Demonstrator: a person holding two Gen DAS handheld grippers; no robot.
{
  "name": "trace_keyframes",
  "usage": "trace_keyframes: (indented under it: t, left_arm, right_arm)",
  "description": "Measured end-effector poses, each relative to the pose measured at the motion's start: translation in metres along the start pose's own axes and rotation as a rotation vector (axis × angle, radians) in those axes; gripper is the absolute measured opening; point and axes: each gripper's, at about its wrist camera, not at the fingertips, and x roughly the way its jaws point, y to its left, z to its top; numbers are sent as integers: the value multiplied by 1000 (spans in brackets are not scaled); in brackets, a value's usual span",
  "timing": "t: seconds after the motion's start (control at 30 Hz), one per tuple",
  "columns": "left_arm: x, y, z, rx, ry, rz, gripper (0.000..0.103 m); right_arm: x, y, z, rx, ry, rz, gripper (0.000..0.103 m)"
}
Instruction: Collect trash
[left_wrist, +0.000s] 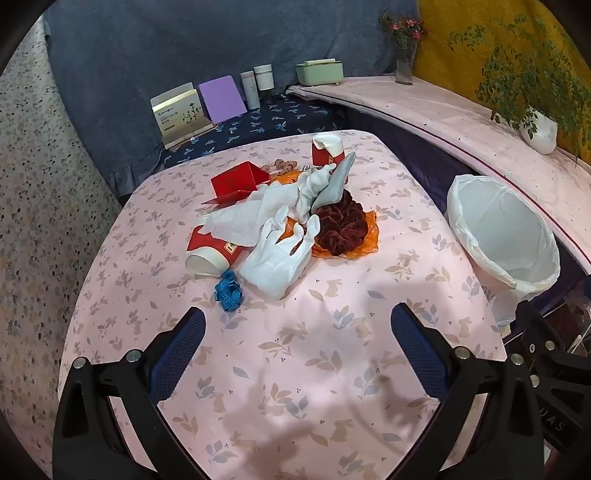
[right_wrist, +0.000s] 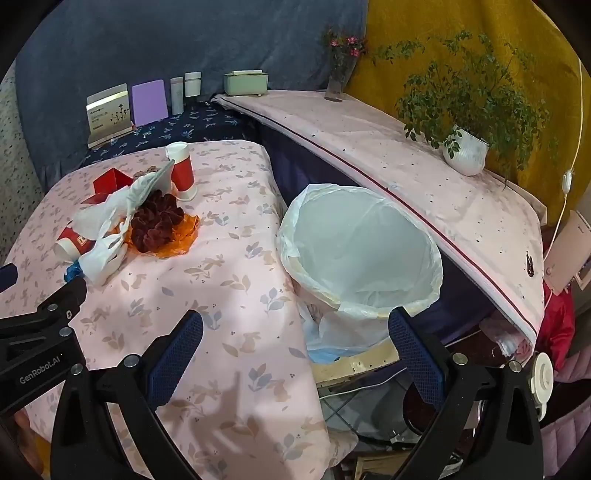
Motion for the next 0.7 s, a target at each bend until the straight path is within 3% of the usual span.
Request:
trace_keyframes:
  t: [0.7]
  left_arm:
    - [-1, -5, -7, -2, 12, 0, 96]
  right_arm:
    - [-1, -2, -2, 7, 3, -4, 96]
